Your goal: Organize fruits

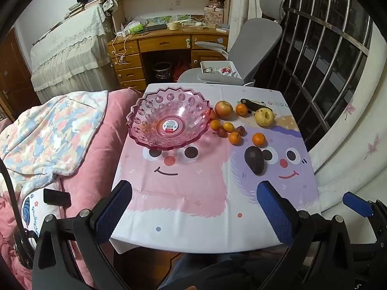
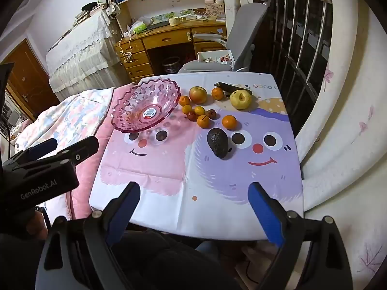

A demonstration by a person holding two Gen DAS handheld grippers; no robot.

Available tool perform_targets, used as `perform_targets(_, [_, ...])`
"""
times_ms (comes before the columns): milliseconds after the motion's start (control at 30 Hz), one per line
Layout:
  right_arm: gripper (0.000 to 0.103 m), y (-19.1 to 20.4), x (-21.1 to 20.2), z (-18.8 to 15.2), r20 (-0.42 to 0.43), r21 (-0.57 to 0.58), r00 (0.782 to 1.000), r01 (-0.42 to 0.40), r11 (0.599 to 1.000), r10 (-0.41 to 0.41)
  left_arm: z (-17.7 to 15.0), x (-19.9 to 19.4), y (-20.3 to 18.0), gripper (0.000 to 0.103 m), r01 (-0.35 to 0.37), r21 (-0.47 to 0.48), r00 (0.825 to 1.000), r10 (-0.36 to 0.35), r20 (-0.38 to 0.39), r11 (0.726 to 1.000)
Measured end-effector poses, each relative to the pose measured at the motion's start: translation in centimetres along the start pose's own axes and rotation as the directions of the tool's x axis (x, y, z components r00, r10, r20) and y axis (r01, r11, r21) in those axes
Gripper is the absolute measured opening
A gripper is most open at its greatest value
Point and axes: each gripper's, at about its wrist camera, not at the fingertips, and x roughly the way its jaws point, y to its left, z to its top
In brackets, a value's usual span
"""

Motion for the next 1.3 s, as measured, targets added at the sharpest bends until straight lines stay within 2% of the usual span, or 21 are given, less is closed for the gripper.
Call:
perform_targets(300, [0.091,0.1,0.0,0.2,0.002,0.0,1.0,-0.004,1.0,0.004,0.2,-0.3,0.1,0.102,-0.016,0.013,1.0,0.016,0.0,1.0])
perform_targets(600, [0.091,1.0,-0.2,0.5,0.006,-0.007,1.0,0.026,1.0,-0.026,0.2,-0.1,0.2,0.102,-0.023,0.014,1.0,0.023,-0.001,1.0])
perform_targets(733, [0.091,0.0,0.8,1.0,-0.004,-0.002,1.0,0.025,1.0,-0.025,0.4,0.1,0.1,0.102,-0.022,0.017,1.0,0.022,-0.004,1.0])
perform_targets(967, [0.091,0.8,0.5,1.5,0.018,-0.011,0.997,0.071,0.997,-0.07,0.5,0.9,0.0,0.102,-0.021,0.015,1.0,0.022,-0.007,1.0])
perform_targets(1300, [0.091,1.2,0.9,2.0,0.017,-0.007,0.998,0.053,0.999,-0.052,1.4,2.2,1.2,0.102,0.004,0.024,1.0,-0.004,-0.002,1.0])
